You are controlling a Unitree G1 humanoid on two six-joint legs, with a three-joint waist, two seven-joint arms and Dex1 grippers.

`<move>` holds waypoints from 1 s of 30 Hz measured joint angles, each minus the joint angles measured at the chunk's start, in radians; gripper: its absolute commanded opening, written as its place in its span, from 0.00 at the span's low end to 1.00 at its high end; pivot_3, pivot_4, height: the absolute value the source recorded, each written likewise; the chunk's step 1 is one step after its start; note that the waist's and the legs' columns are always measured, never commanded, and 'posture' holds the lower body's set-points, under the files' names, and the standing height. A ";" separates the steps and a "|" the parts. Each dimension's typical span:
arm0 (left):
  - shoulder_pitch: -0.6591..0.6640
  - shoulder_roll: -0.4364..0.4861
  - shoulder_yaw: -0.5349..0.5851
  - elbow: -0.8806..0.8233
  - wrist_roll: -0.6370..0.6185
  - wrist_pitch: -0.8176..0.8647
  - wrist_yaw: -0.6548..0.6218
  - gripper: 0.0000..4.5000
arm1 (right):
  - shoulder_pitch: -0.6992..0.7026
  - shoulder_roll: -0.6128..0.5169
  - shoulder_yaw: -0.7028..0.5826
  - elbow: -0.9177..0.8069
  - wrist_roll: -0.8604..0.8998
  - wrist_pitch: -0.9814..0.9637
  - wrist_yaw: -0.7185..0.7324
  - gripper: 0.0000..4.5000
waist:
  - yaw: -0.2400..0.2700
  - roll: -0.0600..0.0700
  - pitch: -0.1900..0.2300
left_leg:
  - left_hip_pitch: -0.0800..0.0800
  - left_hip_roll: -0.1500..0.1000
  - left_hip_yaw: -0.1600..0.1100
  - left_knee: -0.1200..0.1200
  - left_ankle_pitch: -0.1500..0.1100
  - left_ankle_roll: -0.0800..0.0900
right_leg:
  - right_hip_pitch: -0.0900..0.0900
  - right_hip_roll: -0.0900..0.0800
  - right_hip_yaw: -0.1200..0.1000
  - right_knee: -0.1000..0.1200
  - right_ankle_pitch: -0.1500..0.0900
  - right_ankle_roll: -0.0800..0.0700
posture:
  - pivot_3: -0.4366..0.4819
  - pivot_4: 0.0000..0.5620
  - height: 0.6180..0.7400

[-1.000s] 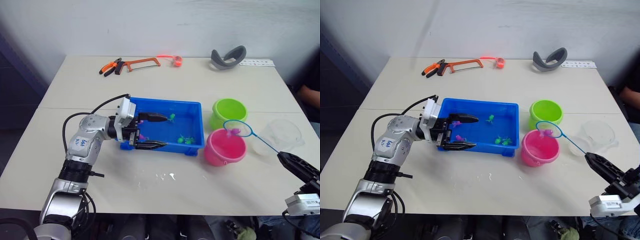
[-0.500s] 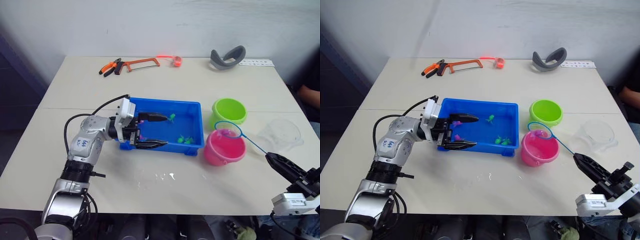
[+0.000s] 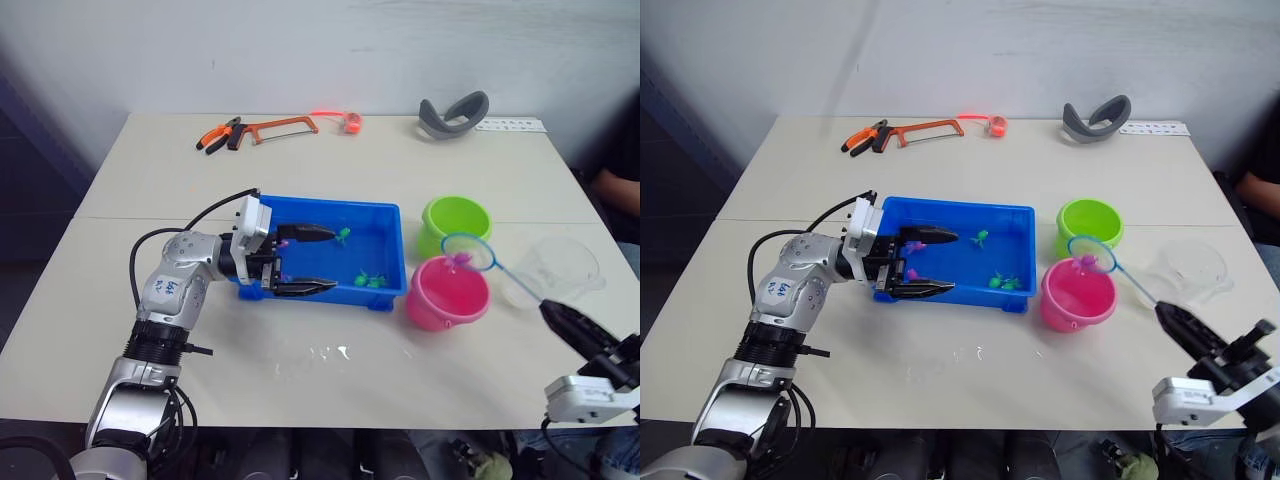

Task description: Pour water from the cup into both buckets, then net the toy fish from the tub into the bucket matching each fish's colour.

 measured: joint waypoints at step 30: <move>-0.012 0.001 0.003 0.035 0.015 -0.022 0.007 1.00 | 0.074 0.060 0.133 0.074 -0.110 0.011 -0.140 0.00 | -0.001 0.000 0.000 | 0.001 0.001 0.000 0.000 0.001 -0.002 | -0.001 0.000 0.000 0.001 -0.002 -0.003 | 0.48 0.27 1.00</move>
